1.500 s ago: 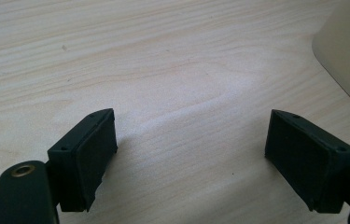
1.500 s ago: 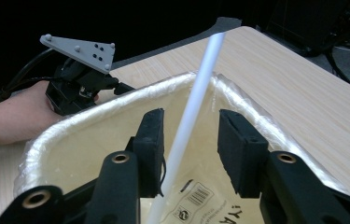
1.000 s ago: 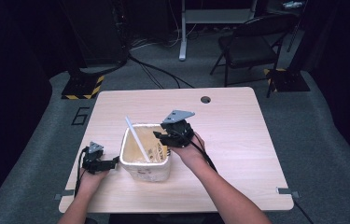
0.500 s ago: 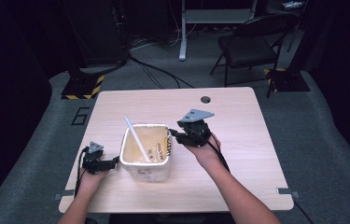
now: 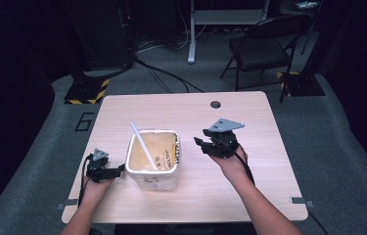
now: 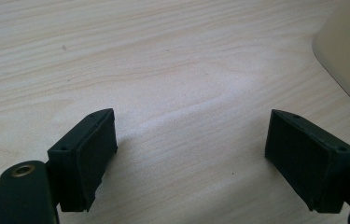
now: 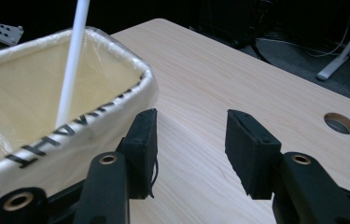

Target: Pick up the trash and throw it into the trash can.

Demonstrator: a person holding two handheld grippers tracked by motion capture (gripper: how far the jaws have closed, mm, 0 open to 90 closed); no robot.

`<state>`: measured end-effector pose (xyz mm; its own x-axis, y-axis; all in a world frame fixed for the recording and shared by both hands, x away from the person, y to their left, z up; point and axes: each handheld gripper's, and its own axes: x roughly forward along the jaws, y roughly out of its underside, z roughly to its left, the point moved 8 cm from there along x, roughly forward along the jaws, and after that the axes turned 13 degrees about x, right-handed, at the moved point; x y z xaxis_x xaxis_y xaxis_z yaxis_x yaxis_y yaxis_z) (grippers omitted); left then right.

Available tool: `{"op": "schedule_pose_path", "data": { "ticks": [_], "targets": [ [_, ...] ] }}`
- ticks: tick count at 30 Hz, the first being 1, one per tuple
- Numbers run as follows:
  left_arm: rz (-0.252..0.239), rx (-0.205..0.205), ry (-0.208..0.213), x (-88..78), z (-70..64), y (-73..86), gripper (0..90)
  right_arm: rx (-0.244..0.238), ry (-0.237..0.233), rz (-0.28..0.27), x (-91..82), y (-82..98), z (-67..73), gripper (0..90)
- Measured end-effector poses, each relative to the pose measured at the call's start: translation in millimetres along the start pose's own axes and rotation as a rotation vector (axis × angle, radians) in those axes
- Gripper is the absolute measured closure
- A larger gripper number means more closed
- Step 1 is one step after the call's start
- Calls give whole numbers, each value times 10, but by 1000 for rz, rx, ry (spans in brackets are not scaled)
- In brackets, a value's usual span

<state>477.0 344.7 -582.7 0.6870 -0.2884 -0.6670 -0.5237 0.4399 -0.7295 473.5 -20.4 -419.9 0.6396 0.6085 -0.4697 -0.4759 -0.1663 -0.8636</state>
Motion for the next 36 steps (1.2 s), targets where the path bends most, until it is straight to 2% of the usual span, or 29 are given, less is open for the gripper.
{"op": "schedule_pose_path", "data": {
  "ticks": [7,15,25,36],
  "targets": [
    [0,0,0,0,0,0,163,28,36,-14,-134,147,-203,524],
    [1,0,-1,0,-1,0,163,52,64,-30,-246,290,-341,510],
    [1,0,-1,0,0,1,163,77,113,-24,-297,569,-562,509],
    [1,0,-1,0,0,0,163,112,142,4,-318,854,-756,493]
  ]
}}
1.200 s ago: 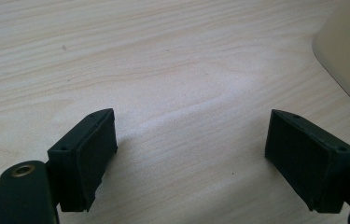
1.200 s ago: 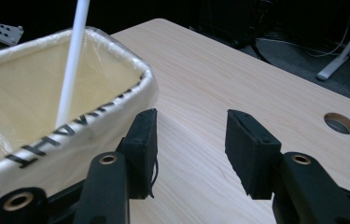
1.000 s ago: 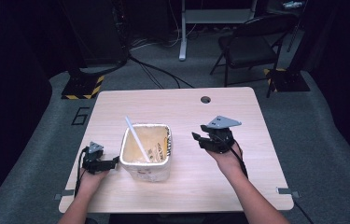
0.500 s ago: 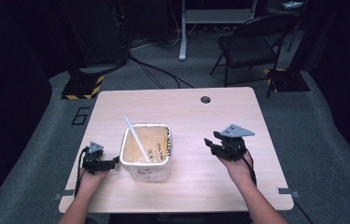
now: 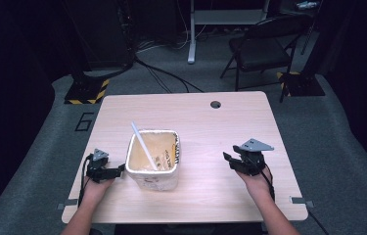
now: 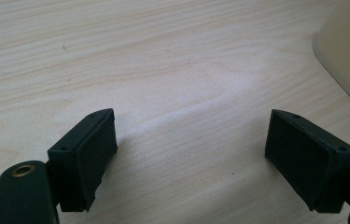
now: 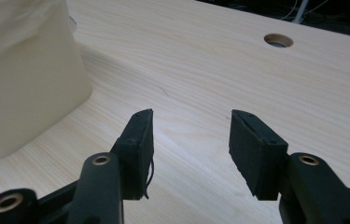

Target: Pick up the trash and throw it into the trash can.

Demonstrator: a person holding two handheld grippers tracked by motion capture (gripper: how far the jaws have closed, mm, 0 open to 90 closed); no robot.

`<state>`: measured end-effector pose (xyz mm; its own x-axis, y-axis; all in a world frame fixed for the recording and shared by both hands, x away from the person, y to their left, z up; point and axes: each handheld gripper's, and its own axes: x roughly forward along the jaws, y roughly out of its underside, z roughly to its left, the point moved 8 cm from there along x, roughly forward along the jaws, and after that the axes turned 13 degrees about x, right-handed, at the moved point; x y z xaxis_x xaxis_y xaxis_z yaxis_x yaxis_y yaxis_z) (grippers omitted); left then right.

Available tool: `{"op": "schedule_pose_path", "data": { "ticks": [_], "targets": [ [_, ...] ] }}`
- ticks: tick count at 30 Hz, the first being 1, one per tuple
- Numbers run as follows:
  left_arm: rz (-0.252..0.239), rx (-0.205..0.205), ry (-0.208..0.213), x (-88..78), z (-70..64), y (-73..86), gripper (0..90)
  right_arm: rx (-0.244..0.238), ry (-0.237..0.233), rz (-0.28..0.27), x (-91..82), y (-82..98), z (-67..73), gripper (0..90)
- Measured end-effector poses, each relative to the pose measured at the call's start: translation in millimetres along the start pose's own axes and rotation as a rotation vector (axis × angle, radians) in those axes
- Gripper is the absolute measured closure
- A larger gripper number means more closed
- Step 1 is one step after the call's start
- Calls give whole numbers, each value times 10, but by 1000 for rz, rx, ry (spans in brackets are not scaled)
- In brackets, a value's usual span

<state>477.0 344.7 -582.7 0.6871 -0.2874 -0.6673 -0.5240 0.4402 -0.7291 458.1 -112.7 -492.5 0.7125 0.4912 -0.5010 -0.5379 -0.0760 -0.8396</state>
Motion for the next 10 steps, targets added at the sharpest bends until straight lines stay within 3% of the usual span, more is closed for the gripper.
{"op": "schedule_pose_path", "data": {
  "ticks": [4,10],
  "targets": [
    [2,0,-1,0,0,1,161,12,8,15,36,97,-71,479],
    [7,-23,-31,-4,-5,6,152,-16,28,45,101,254,-168,468]
  ]
}}
